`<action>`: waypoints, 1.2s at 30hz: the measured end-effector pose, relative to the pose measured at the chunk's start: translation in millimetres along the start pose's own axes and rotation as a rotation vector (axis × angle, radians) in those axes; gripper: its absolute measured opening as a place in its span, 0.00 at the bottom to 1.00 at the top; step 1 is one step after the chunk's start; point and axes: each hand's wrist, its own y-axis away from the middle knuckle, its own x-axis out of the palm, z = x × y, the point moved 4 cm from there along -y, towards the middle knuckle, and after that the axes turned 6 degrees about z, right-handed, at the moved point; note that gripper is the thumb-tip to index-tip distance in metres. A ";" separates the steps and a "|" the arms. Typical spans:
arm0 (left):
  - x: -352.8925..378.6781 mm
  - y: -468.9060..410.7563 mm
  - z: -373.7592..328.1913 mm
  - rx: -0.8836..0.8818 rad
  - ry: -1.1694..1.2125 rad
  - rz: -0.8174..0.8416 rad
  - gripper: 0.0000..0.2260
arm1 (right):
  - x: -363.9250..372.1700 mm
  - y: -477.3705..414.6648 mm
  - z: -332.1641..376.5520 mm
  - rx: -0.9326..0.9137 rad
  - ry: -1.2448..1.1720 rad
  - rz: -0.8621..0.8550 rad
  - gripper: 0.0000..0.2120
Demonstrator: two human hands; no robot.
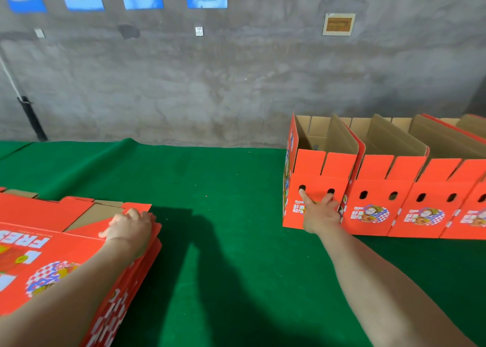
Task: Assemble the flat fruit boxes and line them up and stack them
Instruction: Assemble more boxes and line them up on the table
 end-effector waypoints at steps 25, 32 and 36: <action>78.4 130.8 99.3 -0.081 0.558 -0.033 0.27 | 90.6 268.2 171.1 -0.659 -0.624 0.382 0.20; 53.8 177.4 59.0 0.174 0.727 -0.079 0.13 | 112.1 308.7 179.1 -0.256 -1.437 0.819 0.12; 32.3 196.0 74.2 0.254 0.946 -0.178 0.09 | 97.1 306.5 155.9 -0.106 -1.680 0.691 0.07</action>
